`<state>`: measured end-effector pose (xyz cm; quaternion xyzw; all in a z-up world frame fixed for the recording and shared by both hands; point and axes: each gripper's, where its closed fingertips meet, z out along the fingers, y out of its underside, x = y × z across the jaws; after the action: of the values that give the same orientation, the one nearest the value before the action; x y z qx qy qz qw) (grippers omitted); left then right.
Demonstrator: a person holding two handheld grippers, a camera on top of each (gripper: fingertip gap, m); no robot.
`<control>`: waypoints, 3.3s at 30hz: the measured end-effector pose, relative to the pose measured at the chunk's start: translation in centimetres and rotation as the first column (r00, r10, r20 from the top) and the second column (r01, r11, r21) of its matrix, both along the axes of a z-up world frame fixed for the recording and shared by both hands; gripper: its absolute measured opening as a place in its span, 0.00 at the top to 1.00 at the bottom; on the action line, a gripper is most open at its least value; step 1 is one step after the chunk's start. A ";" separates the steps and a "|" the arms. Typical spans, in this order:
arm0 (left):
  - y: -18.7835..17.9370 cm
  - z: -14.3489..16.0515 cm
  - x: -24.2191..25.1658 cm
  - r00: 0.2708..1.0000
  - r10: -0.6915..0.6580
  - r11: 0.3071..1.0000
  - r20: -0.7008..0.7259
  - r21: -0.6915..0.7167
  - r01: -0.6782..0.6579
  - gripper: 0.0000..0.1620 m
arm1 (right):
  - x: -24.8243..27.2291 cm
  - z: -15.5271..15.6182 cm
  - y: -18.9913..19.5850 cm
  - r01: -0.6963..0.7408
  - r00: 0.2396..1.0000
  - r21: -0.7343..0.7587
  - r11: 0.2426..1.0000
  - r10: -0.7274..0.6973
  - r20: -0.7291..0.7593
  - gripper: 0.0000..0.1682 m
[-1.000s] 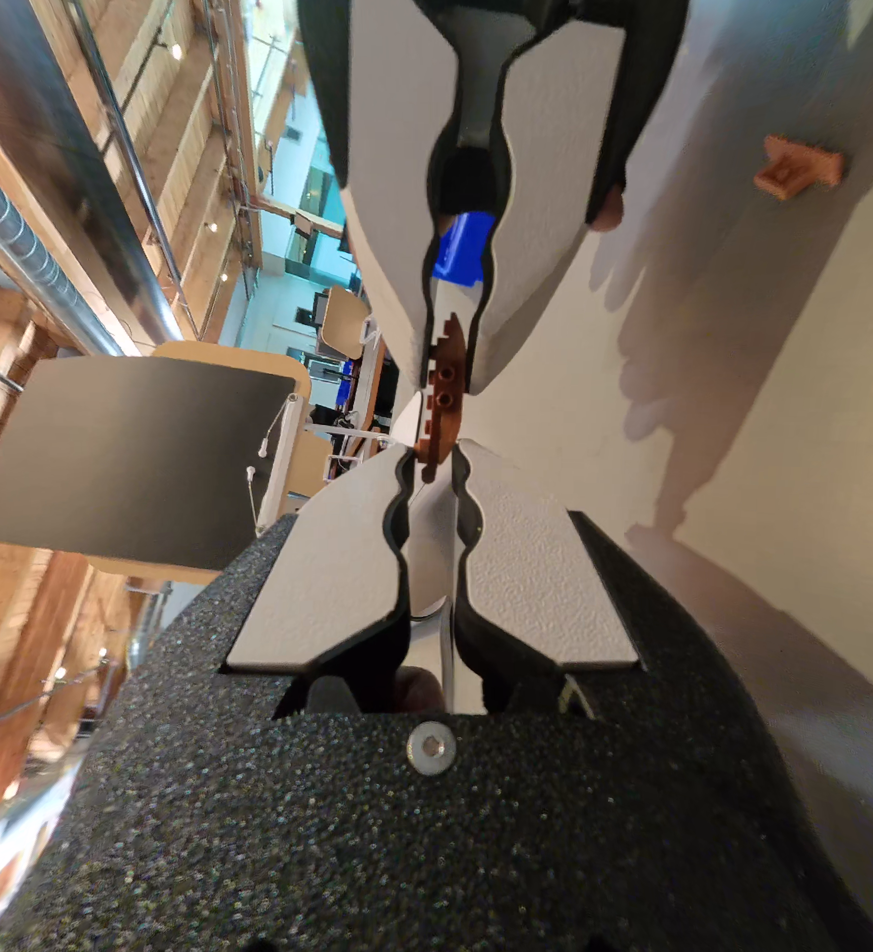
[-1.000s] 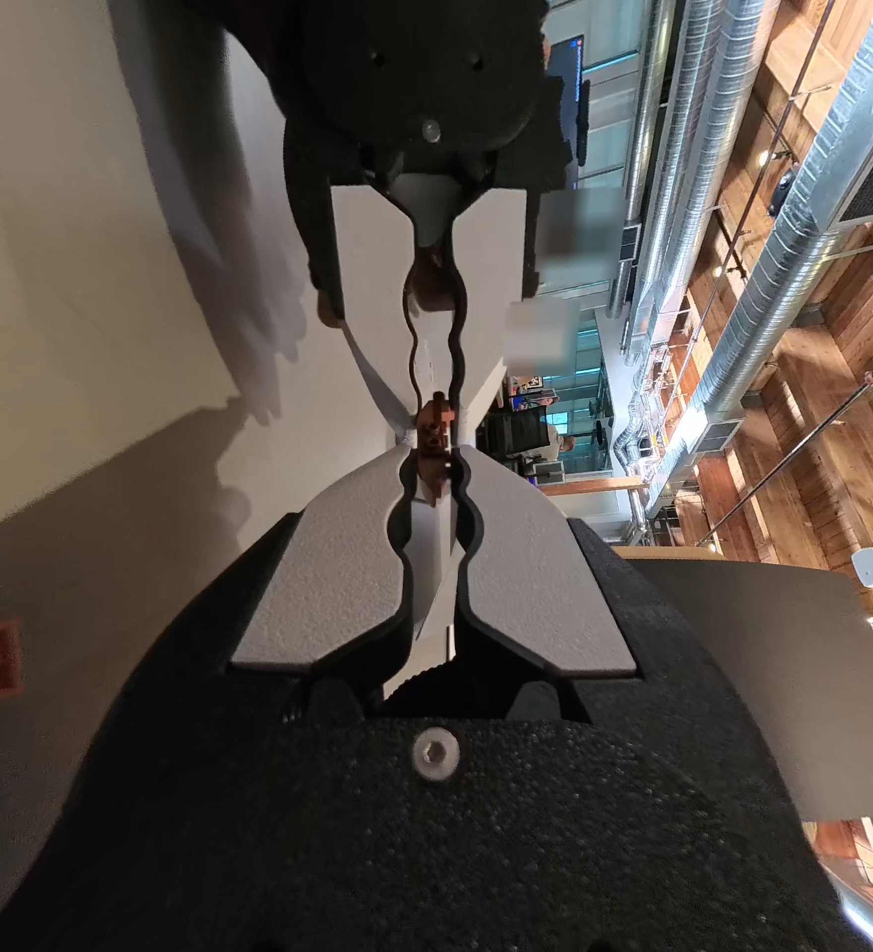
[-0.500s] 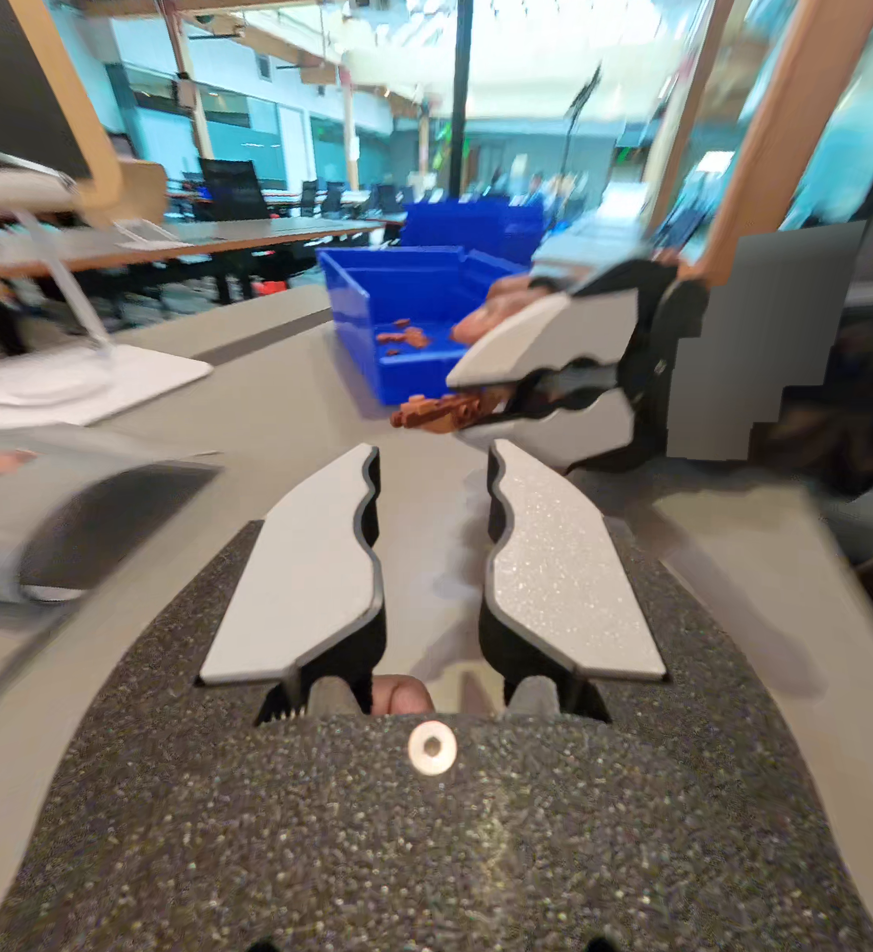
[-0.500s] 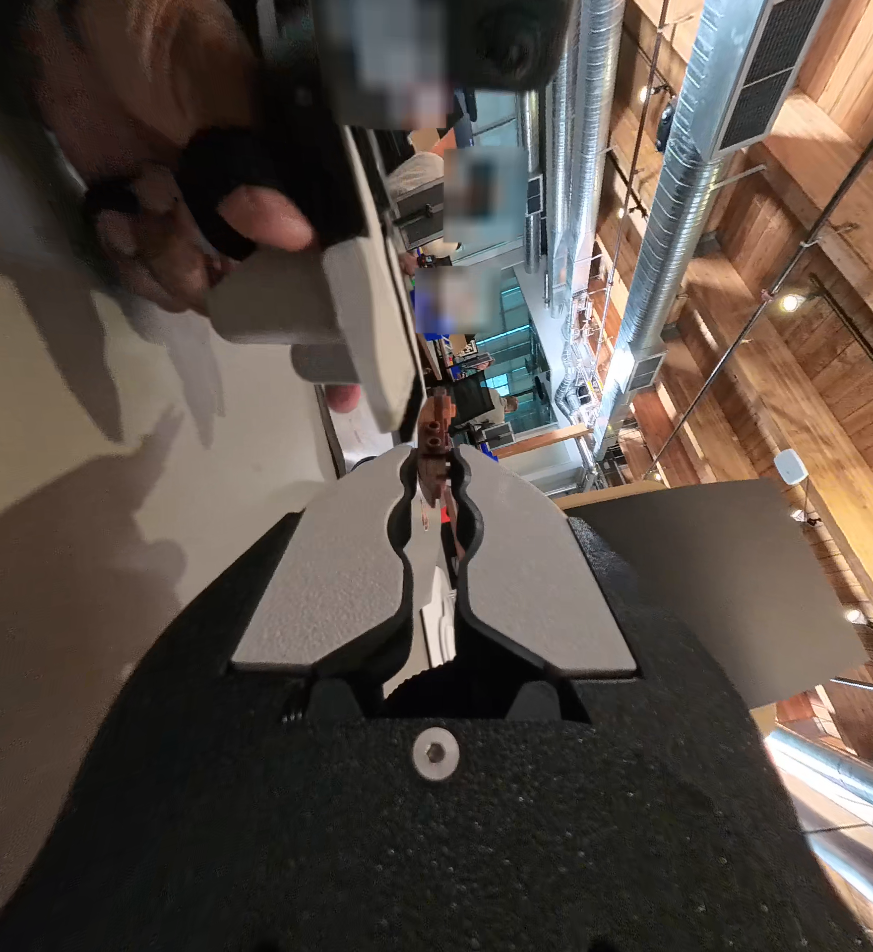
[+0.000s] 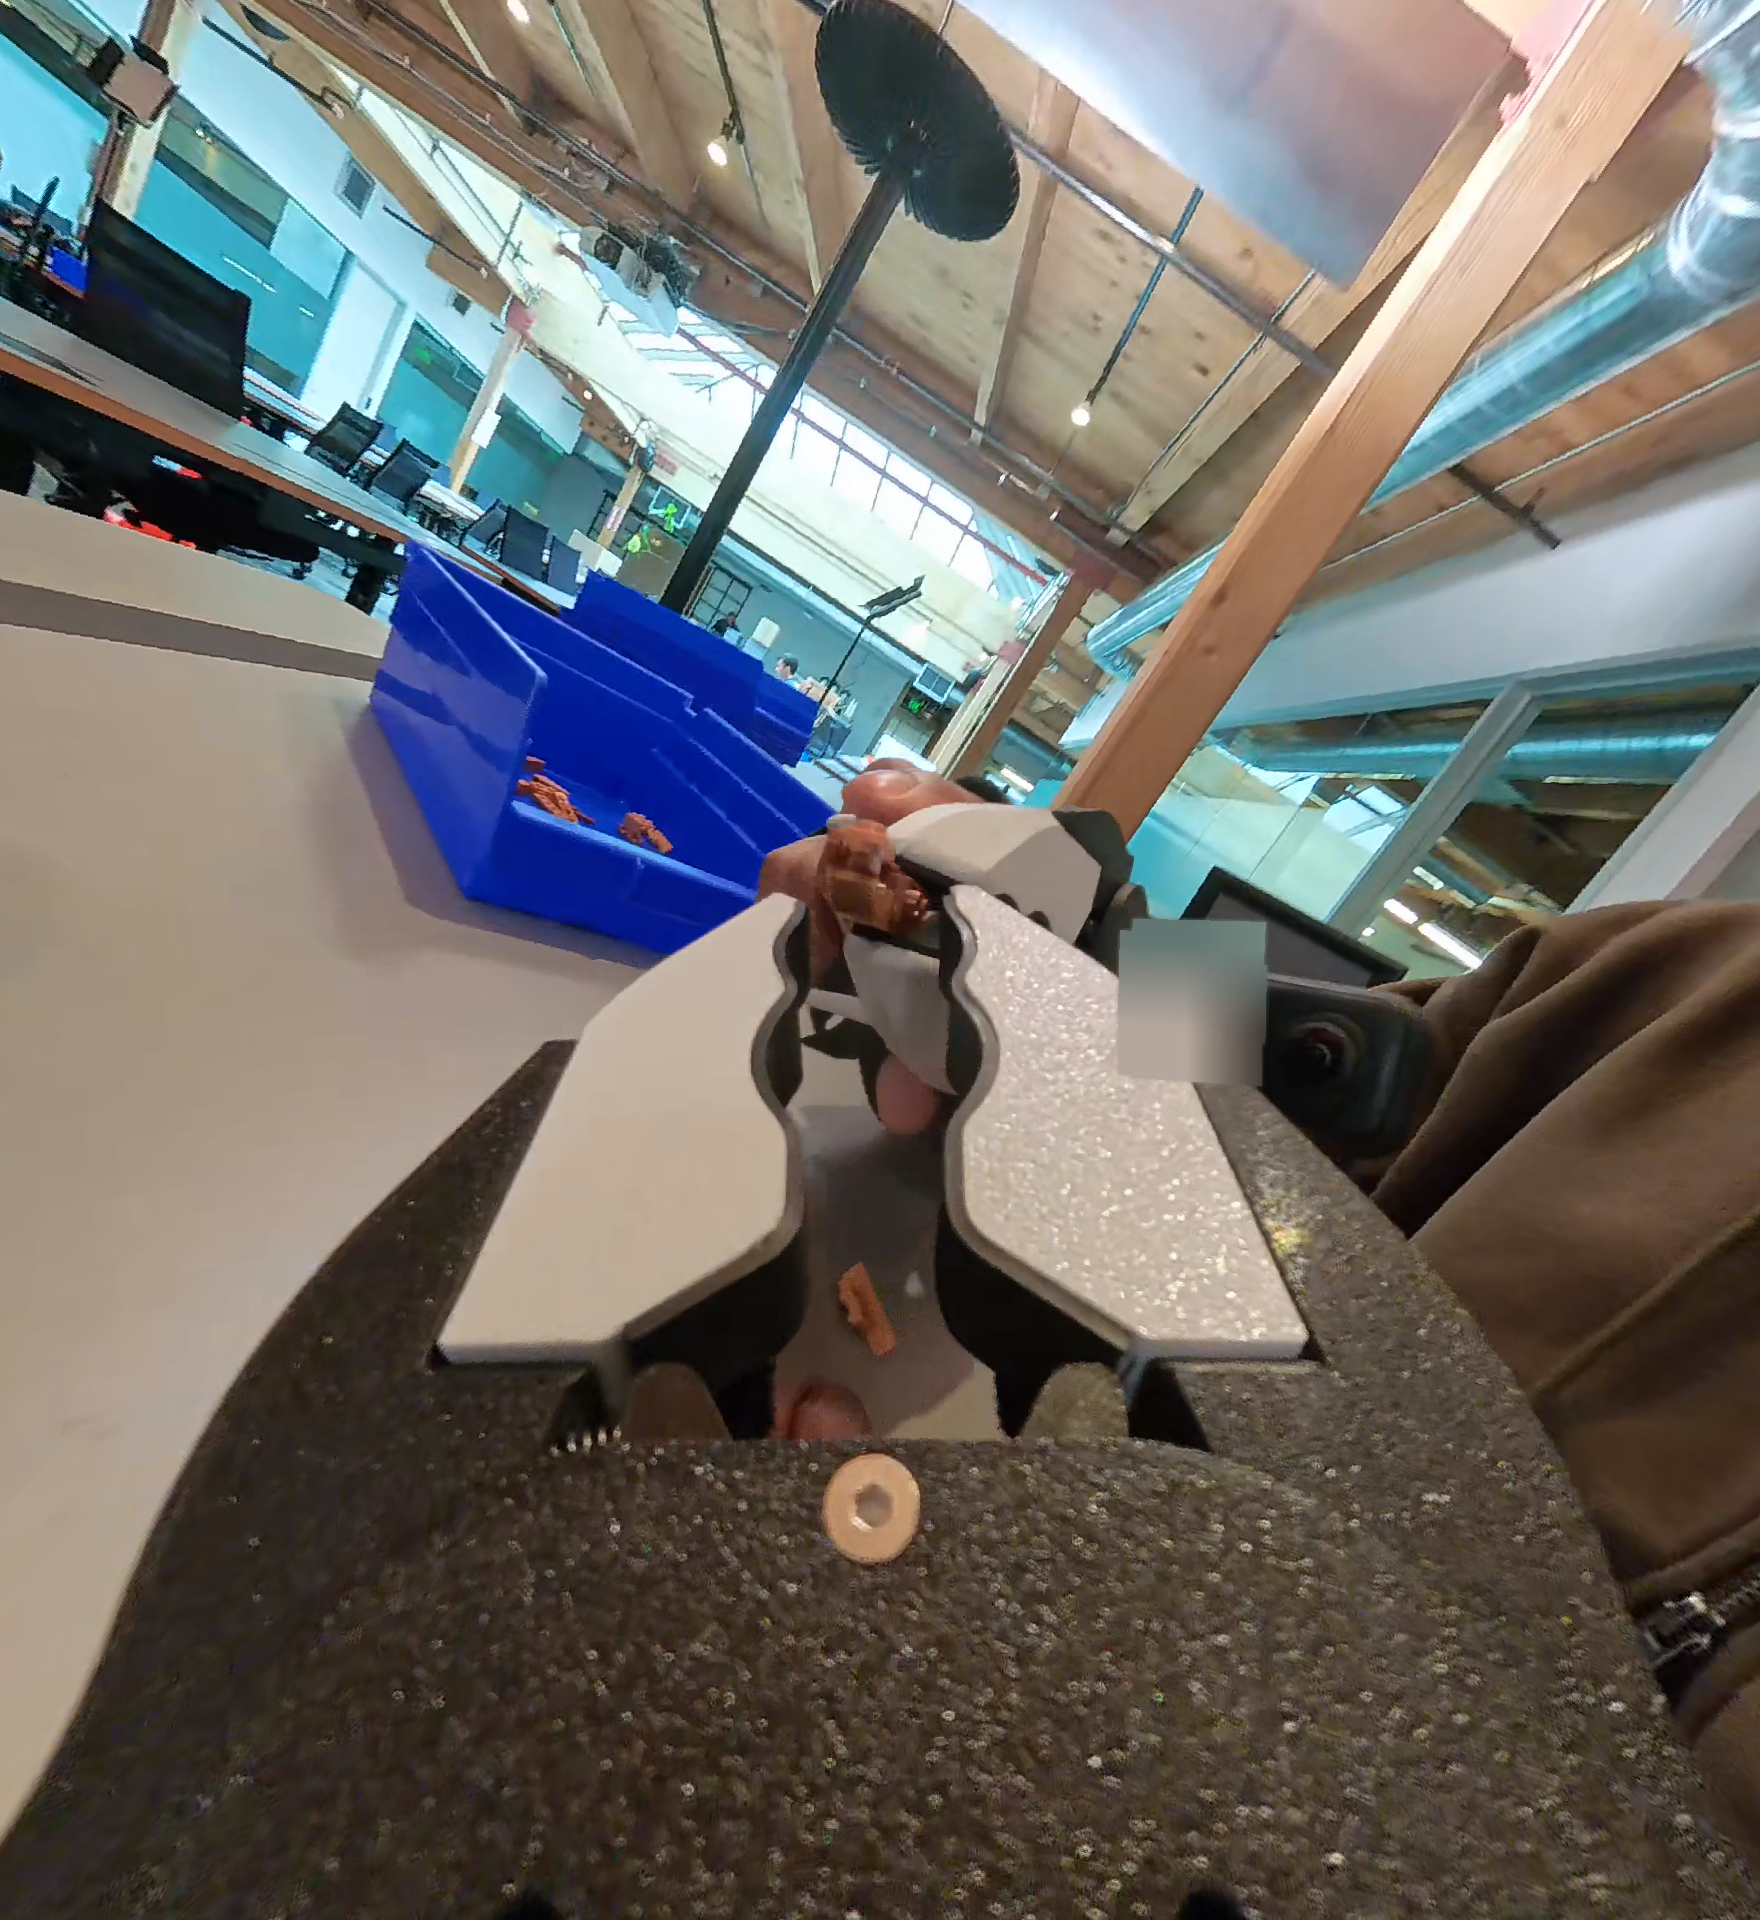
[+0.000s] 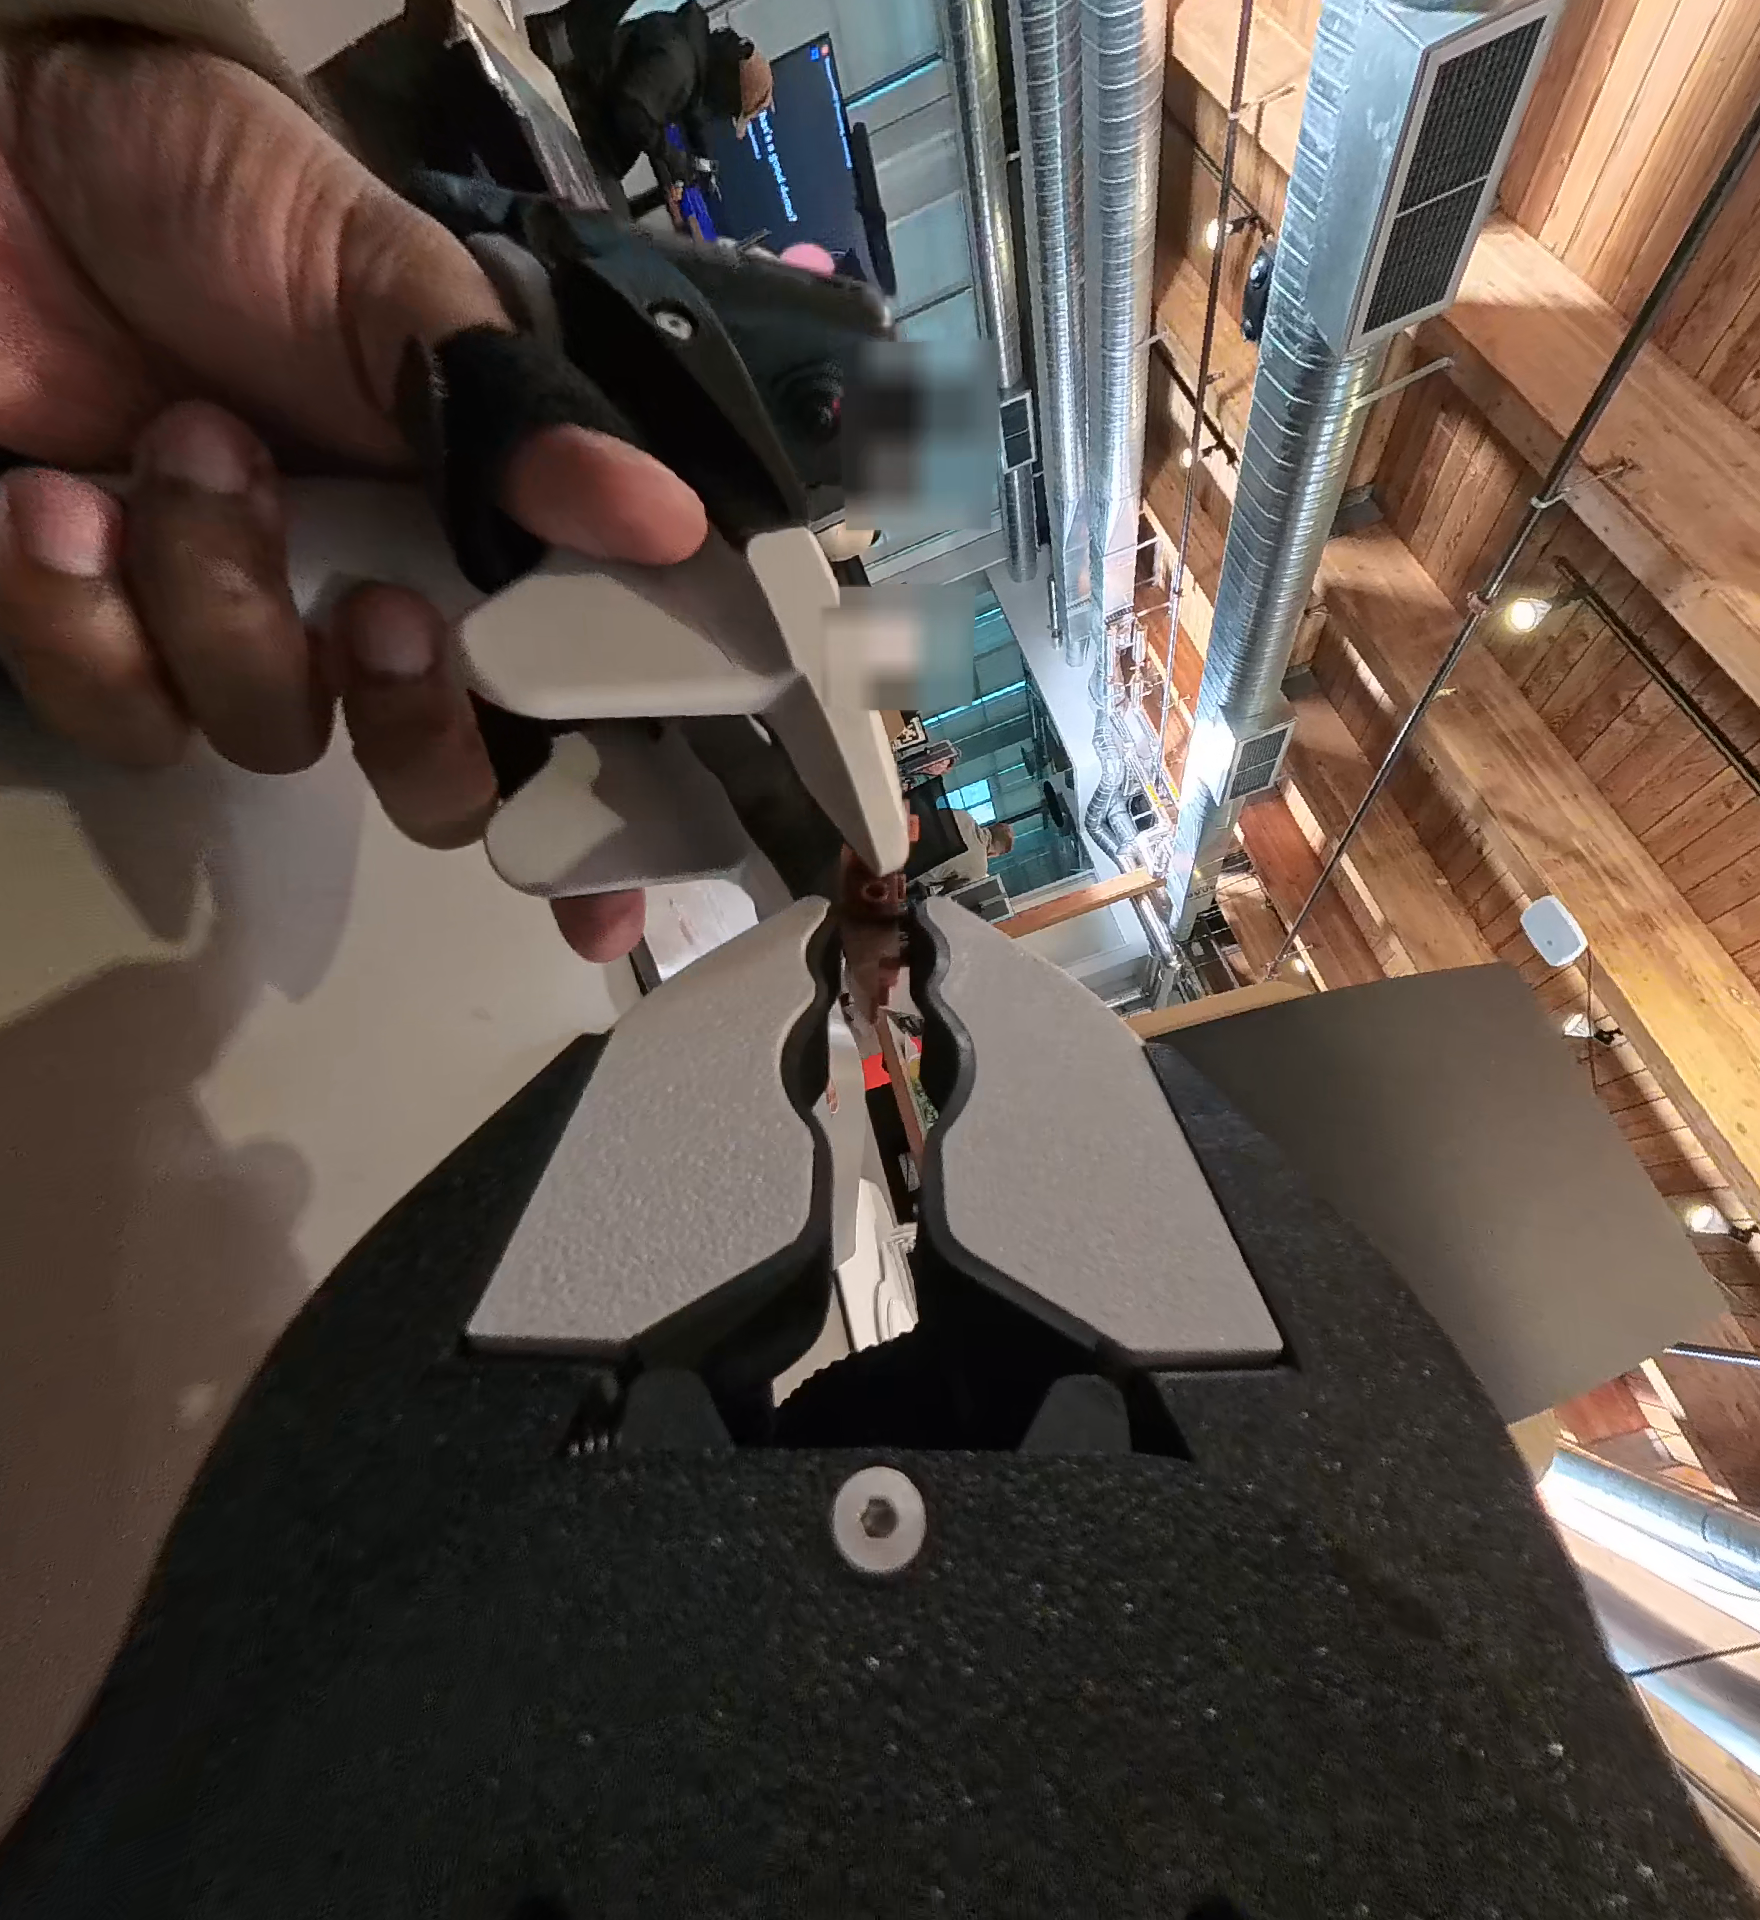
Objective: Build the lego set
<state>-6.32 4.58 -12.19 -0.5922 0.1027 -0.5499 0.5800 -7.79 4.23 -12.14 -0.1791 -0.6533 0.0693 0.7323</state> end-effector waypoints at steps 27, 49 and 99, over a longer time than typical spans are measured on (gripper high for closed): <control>-0.9 1.6 0.1 0.975 -0.004 0.998 0.222 0.063 -0.010 0.94 | 0.3 1.9 -0.6 -0.034 0.998 -0.025 0.999 0.033 -0.050 0.93; -0.2 1.2 -0.2 0.986 0.161 0.976 0.039 0.141 -0.165 1.00 | 10.0 -5.7 2.9 0.271 0.930 -0.522 0.808 -0.081 0.357 0.88; 1.5 0.1 -6.0 0.965 0.260 0.964 -0.041 0.063 -0.257 0.97 | -0.3 -11.7 22.1 0.421 0.249 -0.156 0.894 0.052 0.967 0.93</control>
<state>-12.31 6.06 -12.10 -0.5969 0.0545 -0.4518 0.6608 -8.10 26.29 -23.82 -0.4014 -0.9049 -0.0142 0.1410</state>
